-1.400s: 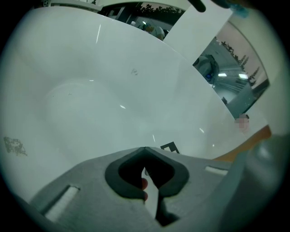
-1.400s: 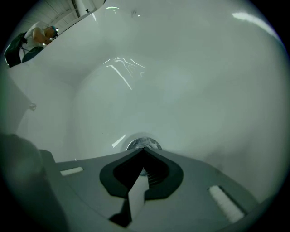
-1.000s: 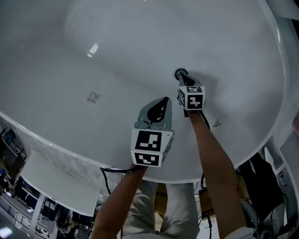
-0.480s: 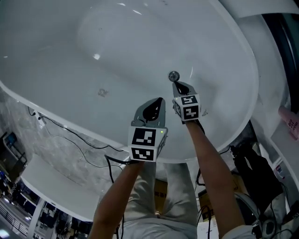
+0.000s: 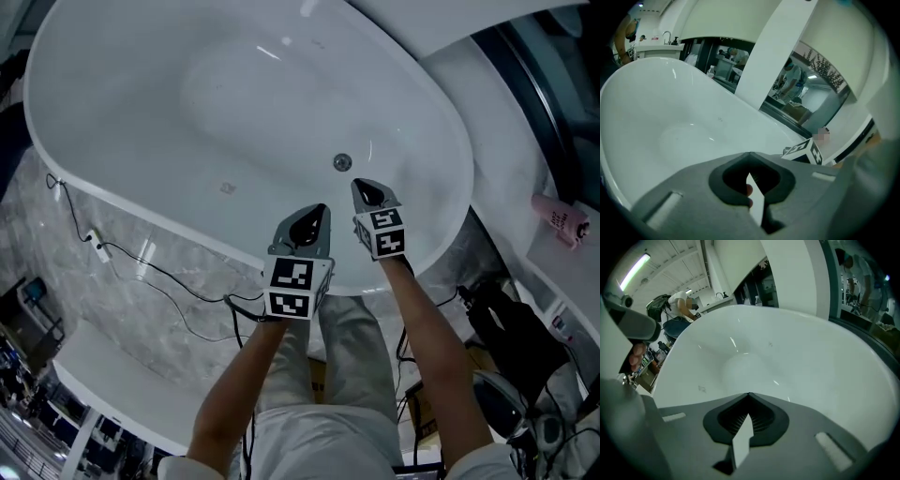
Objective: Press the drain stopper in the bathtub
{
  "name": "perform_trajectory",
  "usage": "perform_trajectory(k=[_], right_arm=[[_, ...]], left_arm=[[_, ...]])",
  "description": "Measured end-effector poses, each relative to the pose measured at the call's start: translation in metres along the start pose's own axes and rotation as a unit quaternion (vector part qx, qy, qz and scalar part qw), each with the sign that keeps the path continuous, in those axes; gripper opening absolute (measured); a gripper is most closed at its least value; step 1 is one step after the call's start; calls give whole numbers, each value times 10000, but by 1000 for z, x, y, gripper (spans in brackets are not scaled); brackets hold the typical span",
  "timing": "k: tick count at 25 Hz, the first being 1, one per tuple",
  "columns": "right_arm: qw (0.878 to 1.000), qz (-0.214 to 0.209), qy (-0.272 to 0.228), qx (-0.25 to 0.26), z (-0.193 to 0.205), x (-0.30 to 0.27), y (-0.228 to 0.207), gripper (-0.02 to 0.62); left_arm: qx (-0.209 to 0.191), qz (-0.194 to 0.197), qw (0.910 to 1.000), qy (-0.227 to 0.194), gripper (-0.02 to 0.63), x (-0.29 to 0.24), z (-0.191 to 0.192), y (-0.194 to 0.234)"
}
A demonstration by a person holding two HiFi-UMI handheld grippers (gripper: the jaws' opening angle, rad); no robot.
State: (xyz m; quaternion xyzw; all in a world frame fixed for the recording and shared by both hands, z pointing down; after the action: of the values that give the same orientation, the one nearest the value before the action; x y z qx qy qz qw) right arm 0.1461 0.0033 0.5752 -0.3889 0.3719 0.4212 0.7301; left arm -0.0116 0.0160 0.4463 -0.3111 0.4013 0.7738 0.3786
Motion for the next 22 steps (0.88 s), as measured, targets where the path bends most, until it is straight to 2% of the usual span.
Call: perform_trajectory(k=[6, 14, 22], right_arm=[[9997, -59, -215, 41, -6, 67, 23, 3], [9981, -216, -558, 114, -14, 166, 57, 3], [9890, -535, -1338, 330, -62, 269, 96, 3]], left_arm=[[-78, 8, 10000, -27, 0, 44, -10, -23], [-379, -37, 9989, -287, 0, 126, -34, -65], [-700, 15, 9953, -672, 0, 215, -59, -106]])
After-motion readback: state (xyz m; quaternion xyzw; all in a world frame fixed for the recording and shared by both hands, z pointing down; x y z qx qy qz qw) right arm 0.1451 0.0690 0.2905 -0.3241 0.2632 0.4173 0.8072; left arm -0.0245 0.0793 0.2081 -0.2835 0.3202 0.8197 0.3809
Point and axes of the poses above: the fingertips, and each gripper's own axes: x backward along the fingers, y to its left, z out of its underside, the point moved 9 cm from there along x, backward along the fingers, and after that the axes turned 8 degrees about y, right-handed, at the moved point
